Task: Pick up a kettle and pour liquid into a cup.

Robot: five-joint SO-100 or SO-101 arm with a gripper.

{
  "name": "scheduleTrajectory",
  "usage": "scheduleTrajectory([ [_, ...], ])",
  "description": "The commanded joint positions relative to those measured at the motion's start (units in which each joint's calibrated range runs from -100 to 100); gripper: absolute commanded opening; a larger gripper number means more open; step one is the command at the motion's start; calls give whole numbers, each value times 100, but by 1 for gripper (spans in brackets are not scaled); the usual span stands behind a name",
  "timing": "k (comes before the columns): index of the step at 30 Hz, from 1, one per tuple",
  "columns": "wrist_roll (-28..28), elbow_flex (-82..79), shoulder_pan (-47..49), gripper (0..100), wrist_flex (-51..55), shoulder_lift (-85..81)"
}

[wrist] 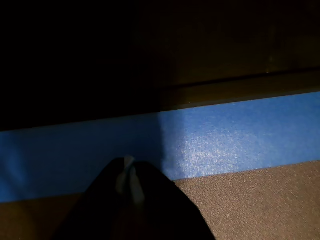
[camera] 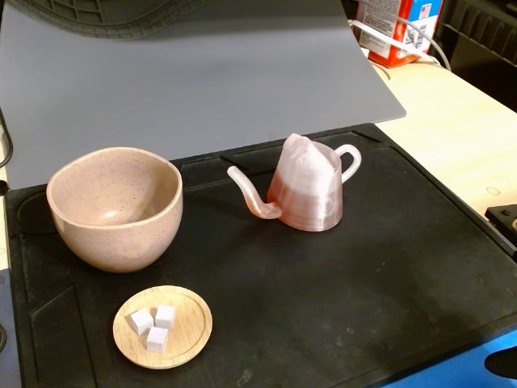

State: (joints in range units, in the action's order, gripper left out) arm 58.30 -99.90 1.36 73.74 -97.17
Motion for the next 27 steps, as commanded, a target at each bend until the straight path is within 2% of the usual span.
scheduleTrajectory([
  [1, -8, -1, -3, 1, 14, -27],
  [27, -8, -1, 20, 1, 6, -9],
])
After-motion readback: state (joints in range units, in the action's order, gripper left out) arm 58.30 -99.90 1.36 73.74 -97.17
